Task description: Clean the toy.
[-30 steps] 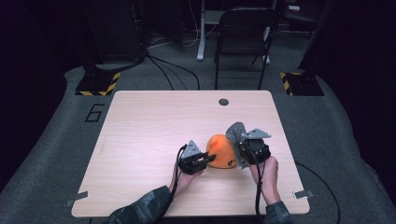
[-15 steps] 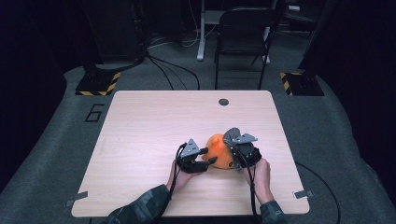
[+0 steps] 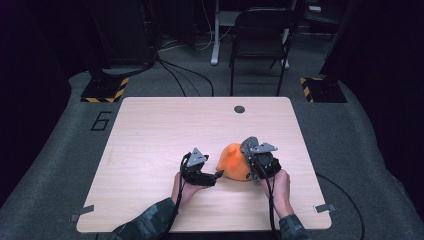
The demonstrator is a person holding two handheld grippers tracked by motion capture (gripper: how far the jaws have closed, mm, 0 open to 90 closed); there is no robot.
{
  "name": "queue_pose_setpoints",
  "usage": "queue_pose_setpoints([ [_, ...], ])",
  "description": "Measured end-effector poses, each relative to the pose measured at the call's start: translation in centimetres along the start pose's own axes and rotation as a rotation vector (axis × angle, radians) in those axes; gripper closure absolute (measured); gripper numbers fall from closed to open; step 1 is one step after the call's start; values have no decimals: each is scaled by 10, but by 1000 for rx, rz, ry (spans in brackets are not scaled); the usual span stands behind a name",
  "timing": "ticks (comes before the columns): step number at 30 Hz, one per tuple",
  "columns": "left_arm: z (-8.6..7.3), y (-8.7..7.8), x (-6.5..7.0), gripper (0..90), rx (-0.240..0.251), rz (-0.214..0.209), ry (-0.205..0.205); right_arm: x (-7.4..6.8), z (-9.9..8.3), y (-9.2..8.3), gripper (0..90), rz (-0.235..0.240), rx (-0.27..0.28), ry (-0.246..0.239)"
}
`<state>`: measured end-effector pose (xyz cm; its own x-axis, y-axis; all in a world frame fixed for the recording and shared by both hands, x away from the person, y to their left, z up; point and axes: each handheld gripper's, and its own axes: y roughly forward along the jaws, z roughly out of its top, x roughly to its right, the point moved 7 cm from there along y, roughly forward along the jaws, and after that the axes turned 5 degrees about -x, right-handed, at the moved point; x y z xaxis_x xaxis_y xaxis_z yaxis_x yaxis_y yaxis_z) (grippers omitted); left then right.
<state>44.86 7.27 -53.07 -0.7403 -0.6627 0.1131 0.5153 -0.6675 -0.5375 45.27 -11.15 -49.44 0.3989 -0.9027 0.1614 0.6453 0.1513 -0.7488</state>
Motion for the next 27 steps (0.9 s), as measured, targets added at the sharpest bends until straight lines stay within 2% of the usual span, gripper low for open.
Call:
queue_pose_setpoints([
  [1,-1,1,0,149,0,7,-11,0,0,0,756,1,-1,-2],
  [5,-8,9,1,149,-33,7,-7,0,0,0,755,-1,-1,0],
  [11,-11,17,4,164,-29,-27,-11,0,0,0,756,-1,-8,-2],
  [18,-9,23,9,296,-12,-62,29,0,0,0,755,-5,-3,-1],
  [27,-9,28,12,476,6,-90,34,1,0,0,755,1,-2,1],
])
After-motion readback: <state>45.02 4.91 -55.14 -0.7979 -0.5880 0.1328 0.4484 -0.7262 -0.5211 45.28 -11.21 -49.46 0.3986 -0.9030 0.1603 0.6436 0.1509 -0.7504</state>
